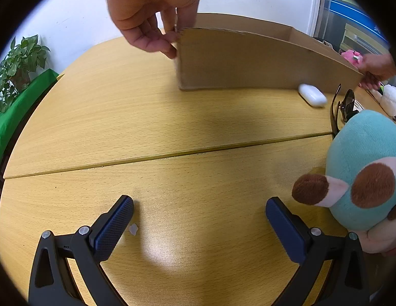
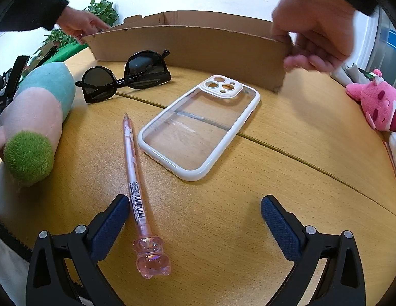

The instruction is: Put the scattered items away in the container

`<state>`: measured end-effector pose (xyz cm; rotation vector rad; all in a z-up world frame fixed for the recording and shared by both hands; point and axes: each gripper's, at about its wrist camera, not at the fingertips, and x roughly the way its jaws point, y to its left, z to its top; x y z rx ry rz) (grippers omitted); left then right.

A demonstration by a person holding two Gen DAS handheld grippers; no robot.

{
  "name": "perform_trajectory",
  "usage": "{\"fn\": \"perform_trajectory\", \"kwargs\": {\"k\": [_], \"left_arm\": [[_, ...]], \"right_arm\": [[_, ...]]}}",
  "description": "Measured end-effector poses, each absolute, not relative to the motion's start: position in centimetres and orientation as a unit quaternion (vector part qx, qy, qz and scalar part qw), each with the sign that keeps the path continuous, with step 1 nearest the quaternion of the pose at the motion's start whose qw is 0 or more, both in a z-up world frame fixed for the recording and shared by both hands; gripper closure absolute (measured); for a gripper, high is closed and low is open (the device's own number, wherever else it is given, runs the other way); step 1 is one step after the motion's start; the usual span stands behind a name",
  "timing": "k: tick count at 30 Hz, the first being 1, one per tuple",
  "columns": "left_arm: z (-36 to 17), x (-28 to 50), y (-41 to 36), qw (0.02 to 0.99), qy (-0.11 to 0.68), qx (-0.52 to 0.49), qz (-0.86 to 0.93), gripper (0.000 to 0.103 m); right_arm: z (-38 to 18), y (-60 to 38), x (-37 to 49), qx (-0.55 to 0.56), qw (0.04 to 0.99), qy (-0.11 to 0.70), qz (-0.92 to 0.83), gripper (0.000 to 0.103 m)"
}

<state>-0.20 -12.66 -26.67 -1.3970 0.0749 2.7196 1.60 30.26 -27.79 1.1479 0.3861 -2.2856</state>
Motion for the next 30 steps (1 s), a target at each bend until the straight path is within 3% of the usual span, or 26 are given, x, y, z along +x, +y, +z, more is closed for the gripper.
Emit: {"fn": "perform_trajectory", "kwargs": {"k": [12, 30], "left_arm": [[-26.8, -0.1, -12.6, 0.042, 0.025, -0.456, 0.888, 0.0], [-26.8, -0.5, -12.5, 0.03, 0.019, -0.457, 0.889, 0.0]], "right_arm": [[-27.8, 29.4, 2.8, 0.419, 0.315, 0.164, -0.835, 0.0], [-27.8, 28.4, 3.4, 0.425, 0.283, 0.149, -0.847, 0.0]]}}
